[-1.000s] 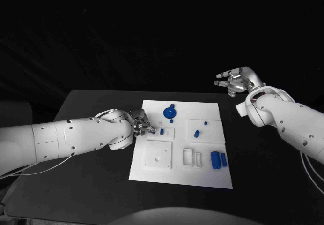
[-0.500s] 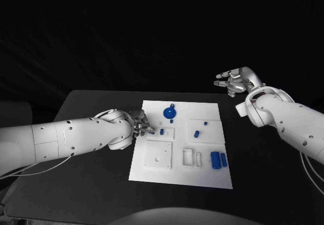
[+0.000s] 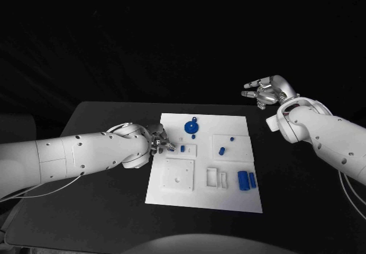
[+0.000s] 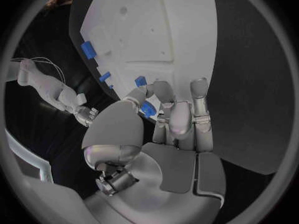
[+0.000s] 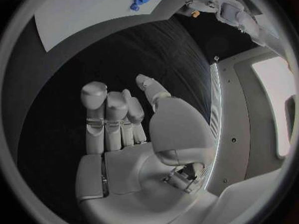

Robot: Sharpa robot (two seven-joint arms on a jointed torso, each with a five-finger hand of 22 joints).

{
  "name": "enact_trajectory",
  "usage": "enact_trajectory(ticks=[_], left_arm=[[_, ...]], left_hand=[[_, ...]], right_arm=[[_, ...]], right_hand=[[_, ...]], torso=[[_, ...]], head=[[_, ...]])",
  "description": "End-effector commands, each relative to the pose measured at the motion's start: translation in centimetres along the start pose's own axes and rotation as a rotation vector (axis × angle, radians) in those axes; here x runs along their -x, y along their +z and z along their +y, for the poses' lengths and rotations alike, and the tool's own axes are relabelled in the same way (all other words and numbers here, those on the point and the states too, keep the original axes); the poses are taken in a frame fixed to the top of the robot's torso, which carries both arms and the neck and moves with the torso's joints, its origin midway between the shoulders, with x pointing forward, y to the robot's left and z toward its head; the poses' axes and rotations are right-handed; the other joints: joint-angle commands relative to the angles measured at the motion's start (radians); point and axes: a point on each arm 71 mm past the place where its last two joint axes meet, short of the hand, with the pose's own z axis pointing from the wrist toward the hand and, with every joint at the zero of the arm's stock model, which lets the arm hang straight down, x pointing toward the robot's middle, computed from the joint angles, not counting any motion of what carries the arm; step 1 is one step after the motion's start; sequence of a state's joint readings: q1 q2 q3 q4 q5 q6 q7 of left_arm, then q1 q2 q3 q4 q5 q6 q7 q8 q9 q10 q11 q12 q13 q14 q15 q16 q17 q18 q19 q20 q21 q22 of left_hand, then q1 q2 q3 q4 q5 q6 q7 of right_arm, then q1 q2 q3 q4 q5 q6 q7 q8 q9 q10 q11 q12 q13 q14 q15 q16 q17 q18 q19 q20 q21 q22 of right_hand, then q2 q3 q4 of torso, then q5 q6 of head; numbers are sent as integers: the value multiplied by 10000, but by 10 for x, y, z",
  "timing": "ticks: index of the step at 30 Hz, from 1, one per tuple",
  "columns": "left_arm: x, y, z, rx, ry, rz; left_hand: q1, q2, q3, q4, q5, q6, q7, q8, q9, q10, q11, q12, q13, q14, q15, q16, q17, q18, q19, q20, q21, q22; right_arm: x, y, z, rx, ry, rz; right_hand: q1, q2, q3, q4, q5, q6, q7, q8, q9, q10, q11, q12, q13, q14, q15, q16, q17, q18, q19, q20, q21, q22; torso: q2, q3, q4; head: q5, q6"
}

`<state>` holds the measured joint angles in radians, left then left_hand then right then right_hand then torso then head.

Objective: Assemble the parts on the task board

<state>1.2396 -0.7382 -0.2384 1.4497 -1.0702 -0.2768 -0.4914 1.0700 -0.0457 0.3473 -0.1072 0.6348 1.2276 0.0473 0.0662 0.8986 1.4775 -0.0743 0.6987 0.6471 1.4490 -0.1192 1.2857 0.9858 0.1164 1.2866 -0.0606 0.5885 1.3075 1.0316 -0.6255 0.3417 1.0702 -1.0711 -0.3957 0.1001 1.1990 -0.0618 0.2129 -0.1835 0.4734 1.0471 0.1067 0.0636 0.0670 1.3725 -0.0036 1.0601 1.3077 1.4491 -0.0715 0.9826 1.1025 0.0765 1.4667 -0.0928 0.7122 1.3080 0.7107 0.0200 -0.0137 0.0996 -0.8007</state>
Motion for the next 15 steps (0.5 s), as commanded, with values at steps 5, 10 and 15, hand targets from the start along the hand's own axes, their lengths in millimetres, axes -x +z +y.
enact_trajectory(ticks=[5, 10, 15], left_arm=[[-5, 2, 0, 140, 260, 305], [-7, 3, -3, 107, 400, 434], [-9, 4, -8, -17, 710, 539]], left_hand=[[122, 13, 741, -678, 64, 960, -805, 26, 7, 322, -206, 62, -9, 30, -8, 54, 8, 167, -11, 57, 67, 183], [125, 1, 737, -688, 57, 964, -807, 26, 27, 323, -205, 68, -7, 31, -5, 58, 14, 173, -13, 62, 76, 183], [137, -25, 717, -696, 65, 1023, -823, 46, 69, 323, -206, 85, 1, 33, 1, 75, 40, 161, -22, 63, 82, 184]], right_arm=[[-1, 0, 1, 57, 6, 119], [-1, 0, 0, 58, 4, 116], [-1, 0, 1, 65, 4, 105]], right_hand=[[-118, 16, -19, 40, 63, -36, 5, -10, 14, 47, -29, 37, 626, 60, -33, 30, 8, 162, 549, -26, 41, 471], [-118, 16, -19, 40, 63, -36, 5, -10, 14, 47, -29, 37, 626, 60, -33, 30, 8, 162, 549, -26, 41, 471], [-118, 16, -19, 40, 63, -36, 5, -10, 14, 47, -29, 37, 626, 60, -33, 30, 8, 162, 549, -26, 41, 471]], torso=[[1, 4, -2], [1, 9, -6], [0, 14, -8]], head=[[-20, -13], [-24, -30], [-27, -46]])
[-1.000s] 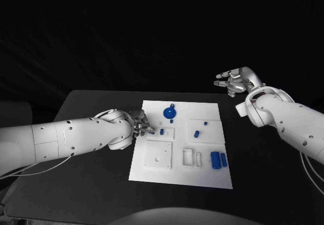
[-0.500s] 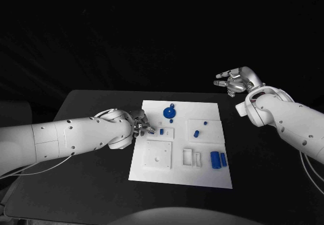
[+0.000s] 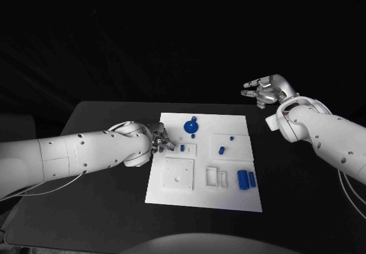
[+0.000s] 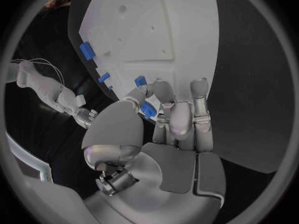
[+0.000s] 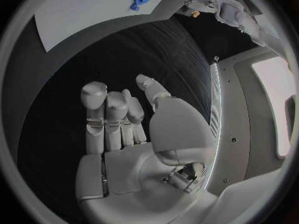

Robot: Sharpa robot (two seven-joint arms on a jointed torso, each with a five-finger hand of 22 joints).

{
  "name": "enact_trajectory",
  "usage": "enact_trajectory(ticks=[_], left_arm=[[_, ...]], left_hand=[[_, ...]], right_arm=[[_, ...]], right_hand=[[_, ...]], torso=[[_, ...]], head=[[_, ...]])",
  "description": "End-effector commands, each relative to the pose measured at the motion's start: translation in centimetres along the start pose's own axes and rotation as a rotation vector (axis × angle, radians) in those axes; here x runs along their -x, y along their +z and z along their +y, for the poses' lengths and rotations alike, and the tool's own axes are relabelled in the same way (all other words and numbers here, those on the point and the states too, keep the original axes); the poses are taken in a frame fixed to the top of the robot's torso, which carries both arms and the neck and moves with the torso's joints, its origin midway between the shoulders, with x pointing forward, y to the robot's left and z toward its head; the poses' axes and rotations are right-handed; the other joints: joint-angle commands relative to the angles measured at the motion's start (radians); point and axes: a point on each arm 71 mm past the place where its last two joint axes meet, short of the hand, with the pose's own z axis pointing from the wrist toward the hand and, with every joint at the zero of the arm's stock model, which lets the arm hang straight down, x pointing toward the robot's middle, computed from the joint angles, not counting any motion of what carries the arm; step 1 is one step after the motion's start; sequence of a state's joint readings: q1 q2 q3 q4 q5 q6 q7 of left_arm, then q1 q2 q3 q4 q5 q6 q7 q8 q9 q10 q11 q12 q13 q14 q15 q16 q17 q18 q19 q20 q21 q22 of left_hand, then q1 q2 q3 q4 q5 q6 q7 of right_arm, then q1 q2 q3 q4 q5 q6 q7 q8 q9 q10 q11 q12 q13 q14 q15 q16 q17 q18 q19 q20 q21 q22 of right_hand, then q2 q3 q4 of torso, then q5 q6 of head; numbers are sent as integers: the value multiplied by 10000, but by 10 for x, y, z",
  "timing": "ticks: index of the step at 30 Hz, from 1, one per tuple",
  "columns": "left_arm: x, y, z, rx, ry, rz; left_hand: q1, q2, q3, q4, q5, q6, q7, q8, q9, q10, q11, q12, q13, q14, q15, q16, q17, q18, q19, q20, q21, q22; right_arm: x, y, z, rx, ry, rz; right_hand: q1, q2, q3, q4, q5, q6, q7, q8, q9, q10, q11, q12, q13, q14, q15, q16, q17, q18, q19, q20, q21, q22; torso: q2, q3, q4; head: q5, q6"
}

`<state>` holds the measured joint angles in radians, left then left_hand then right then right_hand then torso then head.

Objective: Assemble the parts on the task board

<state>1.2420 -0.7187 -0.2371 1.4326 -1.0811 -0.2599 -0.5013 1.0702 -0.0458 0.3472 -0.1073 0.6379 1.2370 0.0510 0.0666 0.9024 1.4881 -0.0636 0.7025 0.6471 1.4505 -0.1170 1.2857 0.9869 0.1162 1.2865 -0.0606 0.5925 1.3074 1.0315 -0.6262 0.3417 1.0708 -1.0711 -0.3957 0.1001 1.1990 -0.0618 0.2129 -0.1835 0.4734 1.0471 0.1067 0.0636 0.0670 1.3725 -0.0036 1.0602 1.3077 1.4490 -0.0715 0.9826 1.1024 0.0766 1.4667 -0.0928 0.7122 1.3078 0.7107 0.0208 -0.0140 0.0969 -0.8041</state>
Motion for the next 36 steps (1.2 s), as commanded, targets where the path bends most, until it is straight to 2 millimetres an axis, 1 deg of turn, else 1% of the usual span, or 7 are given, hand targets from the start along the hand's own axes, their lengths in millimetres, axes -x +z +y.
enact_trajectory(ticks=[1, 16, 24, 29, 31, 34, 36], left_arm=[[-9, 0, -4, -81, 587, 473], [-13, 1, -12, -225, 1009, 685], [-14, 2, -12, -211, 1113, 758], [-13, 3, -11, -139, 1171, 783], [-13, 3, -10, -82, 1203, 811], [-13, 4, -9, -30, 1322, 834], [-13, 4, -8, -3, 1396, 832]], left_hand=[[136, -23, 713, -690, 37, 932, -863, 31, 127, 214, -314, 61, 7, 20, -23, 86, 39, 160, -22, 65, 53, 187], [140, -58, 707, -701, 5, 955, -867, 19, 173, 215, -305, 71, 11, 11, -13, 72, 26, 152, -39, 65, 50, 182], [177, -99, 653, -595, -92, 930, -843, 7, -27, 221, -264, 33, -25, -24, 13, 9, -55, 169, -70, 102, 23, 178], [209, -231, 487, -335, -351, 860, -838, 3, -255, 222, -232, 0, -84, -66, 38, -72, -166, 214, -85, 178, -46, 167], [188, -316, 382, -115, -519, 816, -843, -1, -324, 222, -226, -21, -108, -86, 46, -110, -222, 232, -91, 212, -92, 160], [235, -476, 228, 332, -834, 804, -871, 1, -461, 220, -229, -35, -123, -104, 55, -129, -253, 230, -84, 235, -162, 162], [166, -529, 118, 551, -1242, 801, -895, 1, -488, 220, -236, -43, -124, -116, 61, -135, -265, 192, -86, 207, -185, 160]], right_arm=[[-1, 0, 1, 68, 6, 99], [-1, 0, 1, 78, 7, 85], [-2, 0, 1, 83, 11, 87], [-2, 0, 1, 79, 10, 87], [-2, 0, 1, 78, 9, 85], [-2, 0, 1, 78, 10, 100], [-2, 0, 1, 81, 13, 119]], right_hand=[[-118, 16, -19, 40, 64, -36, 5, -10, 14, 47, -29, 37, 625, 60, -33, 30, 9, 161, 550, -26, 41, 473], [-118, 16, -19, 40, 64, -36, 5, -10, 14, 47, -29, 37, 625, 60, -33, 30, 9, 161, 550, -26, 41, 473], [-126, 12, -26, 49, 79, -47, 7, -9, 15, 37, -27, 14, 616, 61, -33, 27, 4, 166, 548, -25, 33, 457], [-126, 12, -26, 49, 79, -47, 7, -9, 15, 37, -27, 14, 616, 61, -33, 27, 4, 166, 548, -25, 33, 457], [-126, 12, -26, 49, 79, -47, 7, -9, 15, 37, -27, 14, 616, 61, -33, 27, 4, 166, 548, -25, 33, 457], [-126, 12, -26, 49, 79, -47, 7, -9, 15, 37, -27, 14, 616, 61, -33, 27, 4, 166, 548, -25, 33, 457], [-126, 5, -30, 55, 92, -50, 4, -6, 16, 27, -29, -7, 606, 54, -33, 2, -13, 167, 546, -24, 18, 448]], torso=[[1, 5, -3], [0, -6, 5], [-2, -5, 11], [1, -4, 7], [-3, -6, 1], [2, -7, 2], [3, -6, 2]], head=[[-1, -16], [-30, -34], [-41, -42], [-44, -32], [-42, -31], [-47, -34], [-48, -39]])
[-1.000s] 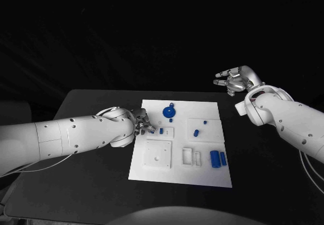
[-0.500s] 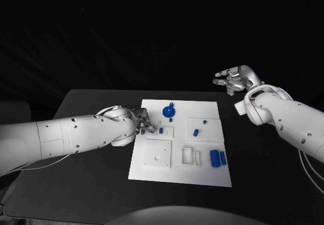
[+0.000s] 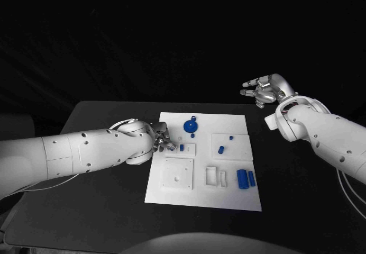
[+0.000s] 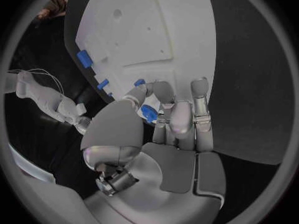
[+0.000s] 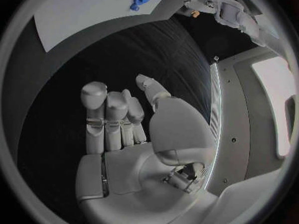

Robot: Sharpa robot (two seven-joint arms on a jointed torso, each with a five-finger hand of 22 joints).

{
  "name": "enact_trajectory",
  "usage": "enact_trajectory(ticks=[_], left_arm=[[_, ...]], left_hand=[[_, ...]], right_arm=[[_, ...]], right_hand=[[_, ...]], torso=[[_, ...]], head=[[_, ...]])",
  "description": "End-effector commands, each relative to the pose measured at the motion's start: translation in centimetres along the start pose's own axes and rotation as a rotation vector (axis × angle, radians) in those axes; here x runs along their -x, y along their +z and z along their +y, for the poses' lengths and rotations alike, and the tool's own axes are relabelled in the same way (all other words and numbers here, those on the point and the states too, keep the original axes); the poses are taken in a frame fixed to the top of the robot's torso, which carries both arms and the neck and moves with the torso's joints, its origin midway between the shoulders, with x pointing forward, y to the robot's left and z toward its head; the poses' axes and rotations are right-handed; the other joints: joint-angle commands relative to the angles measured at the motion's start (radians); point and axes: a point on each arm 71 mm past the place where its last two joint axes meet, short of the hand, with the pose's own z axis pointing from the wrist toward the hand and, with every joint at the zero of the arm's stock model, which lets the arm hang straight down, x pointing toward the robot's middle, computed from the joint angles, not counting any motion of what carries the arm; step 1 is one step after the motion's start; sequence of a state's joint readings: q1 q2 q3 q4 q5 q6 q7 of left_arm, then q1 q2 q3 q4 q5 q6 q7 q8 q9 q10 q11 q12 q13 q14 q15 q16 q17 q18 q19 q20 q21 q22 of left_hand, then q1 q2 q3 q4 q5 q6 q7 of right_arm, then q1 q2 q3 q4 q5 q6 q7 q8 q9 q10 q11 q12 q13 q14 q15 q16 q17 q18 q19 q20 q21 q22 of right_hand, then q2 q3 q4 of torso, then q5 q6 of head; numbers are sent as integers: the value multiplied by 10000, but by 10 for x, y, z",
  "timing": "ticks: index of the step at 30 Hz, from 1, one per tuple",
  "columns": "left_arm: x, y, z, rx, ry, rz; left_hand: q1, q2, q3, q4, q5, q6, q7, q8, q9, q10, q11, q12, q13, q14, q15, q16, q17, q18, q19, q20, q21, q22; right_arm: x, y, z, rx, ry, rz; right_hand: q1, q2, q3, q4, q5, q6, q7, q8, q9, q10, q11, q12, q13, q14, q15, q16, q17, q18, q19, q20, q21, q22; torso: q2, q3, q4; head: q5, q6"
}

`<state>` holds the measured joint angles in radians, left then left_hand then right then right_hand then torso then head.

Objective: Assemble the parts on the task board

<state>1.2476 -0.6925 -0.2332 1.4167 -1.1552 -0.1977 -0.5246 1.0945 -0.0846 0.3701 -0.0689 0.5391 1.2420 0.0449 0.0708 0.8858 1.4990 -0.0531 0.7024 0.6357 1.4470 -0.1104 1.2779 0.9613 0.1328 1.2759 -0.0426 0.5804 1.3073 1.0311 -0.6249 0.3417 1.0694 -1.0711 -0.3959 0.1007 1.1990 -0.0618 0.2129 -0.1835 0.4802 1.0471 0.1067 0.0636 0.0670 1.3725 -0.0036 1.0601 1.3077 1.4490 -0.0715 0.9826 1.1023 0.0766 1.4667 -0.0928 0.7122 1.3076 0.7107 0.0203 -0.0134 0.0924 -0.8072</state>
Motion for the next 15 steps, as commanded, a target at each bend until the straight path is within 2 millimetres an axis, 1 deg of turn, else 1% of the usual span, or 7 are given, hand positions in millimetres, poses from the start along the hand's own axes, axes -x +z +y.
enact_trajectory(ticks=[1, 4, 9, 10, 12, 13, 15], left_arm=[[-13, 1, 1, 51, 454, 710], [-12, 1, 2, 102, 491, 666], [-11, 2, 4, 175, 469, 548], [-10, 2, 5, 188, 468, 511], [-9, 3, 5, 206, 479, 440], [-9, 3, 6, 216, 482, 412], [-8, 3, 6, 237, 476, 357]], left_hand=[[-34, -186, -154, 280, -419, 748, -840, -42, -343, 109, -342, -49, -10, -88, -5, -71, -32, -2, 22, 2, -81, 157], [283, -368, -284, 854, -572, 775, -865, -39, -424, 111, -353, -55, -2, -87, -22, -69, -40, -136, 59, -110, -156, 163], [455, -542, -460, 1404, -825, 812, -875, -34, -450, 111, -360, -65, 3, -97, -38, -87, -69, -164, 90, -129, -221, 172], [475, -557, -491, 1499, -964, 821, -876, -34, -454, 112, -361, -66, 4, -98, -38, -91, -74, -164, 94, -129, -227, 173], [453, -588, -590, 1708, -1523, 857, -887, -30, -456, 112, -362, -68, 5, -102, -37, -105, -98, -166, 100, -134, -236, 172], [600, -648, -645, 1977, -1596, 871, -894, -35, -459, 113, -368, -77, 3, -97, -42, -116, -112, -182, 109, -154, -257, 168], [708, -722, -731, 2266, -1724, 889, -890, -34, -458, 114, -367, -73, 4, -95, -47, -118, -115, -203, 121, -169, -271, 173]], right_arm=[[-1, 0, 1, 82, 11, 124], [-2, 0, 1, 79, 13, 126], [-2, 0, 0, 63, 11, 106], [-2, 0, 0, 52, 7, 100], [-2, 0, 0, 29, -4, 85], [-1, 0, 0, 19, -9, 77], [-1, 0, 0, 3, -17, 63]], right_hand=[[-126, 5, -30, 56, 24, -50, 5, -6, 16, 27, -29, -6, 606, 54, -33, 2, -12, 167, 546, -23, 18, 451], [-128, -4, -32, 51, 51, -55, 9, -10, 14, 28, -26, -4, 607, 55, -32, 3, -11, 169, 544, -24, 0, 445], [-133, -5, -34, 53, 52, -61, 10, -11, 13, 28, -26, -4, 606, 57, -32, 5, -9, 170, 545, -24, -2, 444], [-142, -7, -37, 56, 55, -71, 12, -12, 12, 29, -26, -4, 605, 58, -33, 8, -6, 171, 546, -24, -4, 442], [-153, -15, -43, 60, 93, -63, 8, -9, 15, 31, -28, -3, 605, 62, -34, 18, 1, 172, 549, -26, 9, 444], [-154, -18, -44, 60, 98, -64, 9, -9, 15, 30, -28, -4, 605, 61, -34, 16, -1, 173, 548, -26, 5, 443], [-161, -27, -48, 61, 118, -68, 10, -10, 14, 28, -28, -8, 603, 59, -32, 9, -6, 176, 547, -26, -7, 439]], torso=[[1, 2, -3], [0, 4, 3], [-1, 1, -2], [0, 0, -5], [-2, -1, -7], [-2, -3, -5], [-1, -2, -4]], head=[[1, -13], [2, -6], [-5, -10], [-4, -8], [-2, -7], [0, -4], [0, -4]])
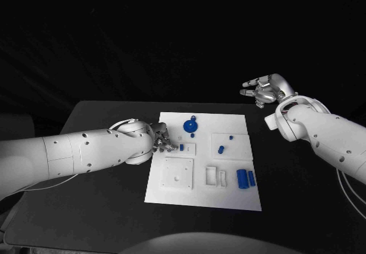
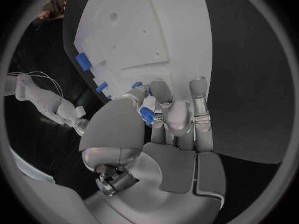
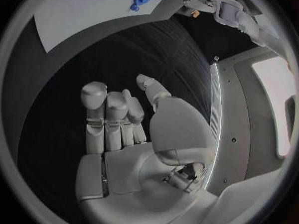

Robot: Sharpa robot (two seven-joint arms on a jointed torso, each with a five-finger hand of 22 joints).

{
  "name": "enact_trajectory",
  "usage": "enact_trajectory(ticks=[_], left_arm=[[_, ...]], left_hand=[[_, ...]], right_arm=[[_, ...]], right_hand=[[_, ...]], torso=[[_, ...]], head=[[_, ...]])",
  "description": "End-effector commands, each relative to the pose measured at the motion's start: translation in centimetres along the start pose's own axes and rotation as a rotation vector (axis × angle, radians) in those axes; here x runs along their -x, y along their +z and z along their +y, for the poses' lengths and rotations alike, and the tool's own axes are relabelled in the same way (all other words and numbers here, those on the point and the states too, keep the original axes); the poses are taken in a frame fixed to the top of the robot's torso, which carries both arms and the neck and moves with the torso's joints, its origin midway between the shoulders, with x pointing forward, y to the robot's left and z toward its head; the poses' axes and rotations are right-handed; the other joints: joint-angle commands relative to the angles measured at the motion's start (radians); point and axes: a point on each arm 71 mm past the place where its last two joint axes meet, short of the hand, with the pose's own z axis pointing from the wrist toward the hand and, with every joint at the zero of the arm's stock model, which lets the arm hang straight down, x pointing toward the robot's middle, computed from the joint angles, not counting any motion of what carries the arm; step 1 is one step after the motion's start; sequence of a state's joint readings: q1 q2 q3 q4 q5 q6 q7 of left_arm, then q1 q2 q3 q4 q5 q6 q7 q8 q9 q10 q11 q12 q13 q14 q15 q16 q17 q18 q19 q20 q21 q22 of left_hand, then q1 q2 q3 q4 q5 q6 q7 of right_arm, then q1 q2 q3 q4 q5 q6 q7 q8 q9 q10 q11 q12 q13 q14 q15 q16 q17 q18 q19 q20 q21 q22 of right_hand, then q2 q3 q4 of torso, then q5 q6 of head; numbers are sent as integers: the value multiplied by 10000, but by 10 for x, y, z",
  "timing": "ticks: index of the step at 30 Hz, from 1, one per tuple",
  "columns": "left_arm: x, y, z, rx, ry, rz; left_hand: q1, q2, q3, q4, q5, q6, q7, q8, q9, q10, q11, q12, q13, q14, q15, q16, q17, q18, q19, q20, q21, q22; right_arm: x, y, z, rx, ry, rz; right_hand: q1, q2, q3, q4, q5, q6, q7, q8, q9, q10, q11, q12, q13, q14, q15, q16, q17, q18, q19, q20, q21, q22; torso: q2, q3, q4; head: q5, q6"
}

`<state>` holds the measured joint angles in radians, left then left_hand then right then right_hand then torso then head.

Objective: Assemble the parts on the task board

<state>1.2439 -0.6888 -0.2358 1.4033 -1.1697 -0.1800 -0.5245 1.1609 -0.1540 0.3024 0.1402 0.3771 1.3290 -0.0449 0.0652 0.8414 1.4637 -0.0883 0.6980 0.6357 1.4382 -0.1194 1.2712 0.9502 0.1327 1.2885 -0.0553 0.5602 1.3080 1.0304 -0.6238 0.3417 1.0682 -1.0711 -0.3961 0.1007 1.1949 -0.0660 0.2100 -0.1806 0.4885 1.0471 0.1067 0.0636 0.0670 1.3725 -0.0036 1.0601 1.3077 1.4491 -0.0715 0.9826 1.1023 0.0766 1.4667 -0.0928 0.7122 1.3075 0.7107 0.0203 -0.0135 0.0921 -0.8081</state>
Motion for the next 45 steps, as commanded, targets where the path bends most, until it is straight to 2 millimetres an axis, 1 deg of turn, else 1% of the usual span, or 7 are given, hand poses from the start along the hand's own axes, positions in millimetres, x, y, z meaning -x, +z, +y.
enact_trajectory(ticks=[1, 11, 14, 16, 24, 37, 45], left_arm=[[-6, 1, 3, 168, 247, 248], [-5, 1, 7, 264, 207, 121], [-4, 1, 7, 284, 246, 83], [-4, 1, 8, 295, 264, 70], [-4, -1, 10, 338, 288, 86], [-1, -8, 14, 297, 109, 61], [10, -15, 10, 55, -370, -124]], left_hand=[[89, -57, -93, 290, -175, 32, 7, 22, -10, 466, -14, -27, 5, -7, 41, -51, -5, -203, 0, -43, -78, 165], [175, -343, -335, 978, -697, 98, 7, 26, 33, 466, -7, -43, -3, -18, 40, -79, -37, -142, 10, 20, -125, 170], [86, -435, -420, 1108, -1377, 138, 16, 31, 44, 467, -1, -41, -2, -21, 44, -86, -46, -130, 10, 34, -132, 169], [-77, -577, -565, 1283, -2250, 203, 35, 36, 73, 469, 10, -36, -1, -13, 50, -86, -45, -115, 16, 49, -135, 169], [-229, -702, -751, 1416, -3066, 233, 63, 31, 135, 469, 27, -35, -7, -12, 63, -94, -52, -63, 21, 104, -147, 169], [-641, -876, -3463, 1534, -3284, 146, 103, 20, 127, 466, 67, -141, -81, -104, 65, -221, -195, -52, -31, 105, -211, 158], [-414, -832, -3483, 1522, -3286, 50, 139, 16, 116, 439, 103, -269, -134, -220, 78, -442, -462, -114, -83, 60, -312, 136]], right_arm=[[-1, 0, 0, 7, -23, 53], [0, -1, -1, -29, -38, 37], [0, -1, -1, -38, -39, 41], [0, -1, -2, -44, -39, 44], [0, -1, -2, -55, -41, 50], [0, -2, -4, -89, -50, 56], [1, -3, -6, -120, -48, 33]], right_hand=[[-120, 14, -20, 32, 35, -68, 10, -10, 15, 27, -28, -9, 602, 59, -32, 9, -6, 176, 547, -26, -7, 440], [-141, 5, -42, 53, 63, -90, 14, -10, 15, 31, -25, -8, 600, 61, -31, 15, 0, 180, 548, -24, 2, 439], [-141, 5, -42, 53, 63, -90, 14, -10, 15, 31, -25, -8, 600, 61, -31, 15, 0, 180, 548, -24, 2, 439], [-141, 5, -42, 53, 63, -90, 14, -10, 15, 31, -25, -8, 600, 61, -31, 15, 0, 180, 548, -24, 2, 439], [-139, 4, -65, 67, 67, -107, 16, -9, 15, 32, -23, -8, 599, 62, -32, 14, -2, 184, 549, -22, 6, 437], [-139, 4, -65, 67, 67, -107, 16, -9, 15, 32, -23, -8, 599, 62, -32, 14, -2, 184, 549, -22, 6, 437], [-141, 12, -93, 84, 75, -112, 17, -9, 16, 37, -22, 2, 602, 62, -29, 13, -3, 187, 548, -19, 5, 430]], torso=[[-1, -3, -1], [-2, -8, -1], [-1, -10, 1], [-2, -10, 0], [-2, -13, 4], [-5, -11, 2], [-1, -4, 1]], head=[[-2, 10], [-12, 25], [-18, 34], [-21, 35], [-28, 34], [-28, 72], [-19, 139]])
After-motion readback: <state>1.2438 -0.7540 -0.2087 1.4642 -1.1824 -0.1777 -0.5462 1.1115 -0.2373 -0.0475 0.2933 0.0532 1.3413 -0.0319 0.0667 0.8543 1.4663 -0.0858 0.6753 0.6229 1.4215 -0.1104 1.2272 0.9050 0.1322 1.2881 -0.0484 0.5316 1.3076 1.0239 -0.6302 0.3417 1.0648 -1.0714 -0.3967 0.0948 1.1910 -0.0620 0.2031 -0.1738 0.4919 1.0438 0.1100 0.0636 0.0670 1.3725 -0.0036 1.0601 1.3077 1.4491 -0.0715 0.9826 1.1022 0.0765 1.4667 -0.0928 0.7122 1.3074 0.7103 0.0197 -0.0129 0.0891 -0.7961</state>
